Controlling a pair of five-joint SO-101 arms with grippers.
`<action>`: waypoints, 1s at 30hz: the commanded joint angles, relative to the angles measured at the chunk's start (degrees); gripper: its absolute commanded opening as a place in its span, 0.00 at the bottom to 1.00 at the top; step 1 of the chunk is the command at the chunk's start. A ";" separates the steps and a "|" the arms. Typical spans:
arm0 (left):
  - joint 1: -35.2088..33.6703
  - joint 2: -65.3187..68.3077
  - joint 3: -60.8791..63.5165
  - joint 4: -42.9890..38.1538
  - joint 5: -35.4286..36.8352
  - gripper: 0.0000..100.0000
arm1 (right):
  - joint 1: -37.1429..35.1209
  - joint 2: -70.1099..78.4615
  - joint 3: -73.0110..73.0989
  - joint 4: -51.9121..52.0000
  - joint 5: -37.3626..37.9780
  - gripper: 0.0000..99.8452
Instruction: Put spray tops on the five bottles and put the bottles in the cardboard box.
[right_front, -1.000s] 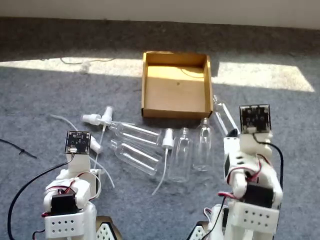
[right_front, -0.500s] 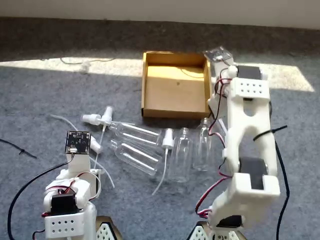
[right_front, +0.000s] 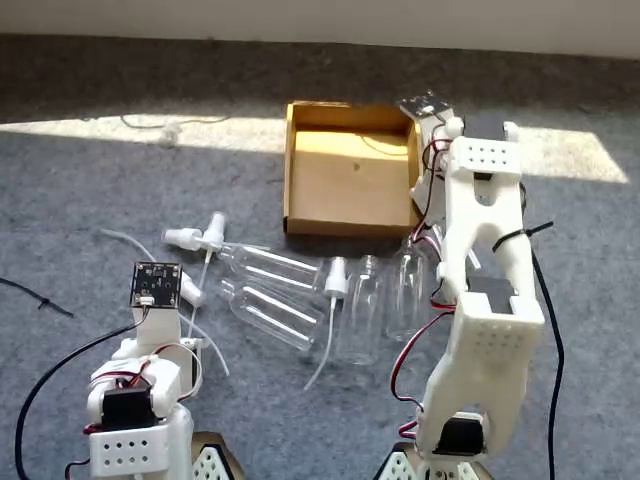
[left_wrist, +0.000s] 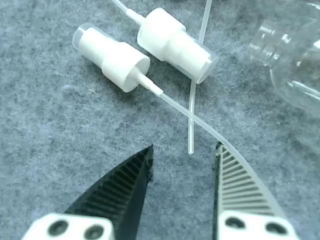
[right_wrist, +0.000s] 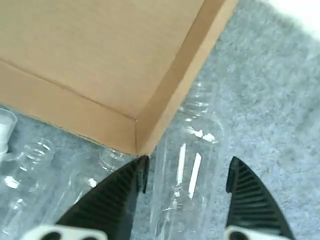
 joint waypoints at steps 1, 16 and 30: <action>-0.40 -0.92 1.36 0.35 0.00 0.19 | 1.63 0.40 -2.42 0.40 0.62 0.23; -0.40 -0.92 1.36 0.35 0.00 0.19 | 4.97 -1.45 -2.51 0.40 0.53 0.23; -0.40 -0.92 1.36 0.35 0.00 0.19 | 2.24 -3.74 -2.07 -0.22 0.44 0.23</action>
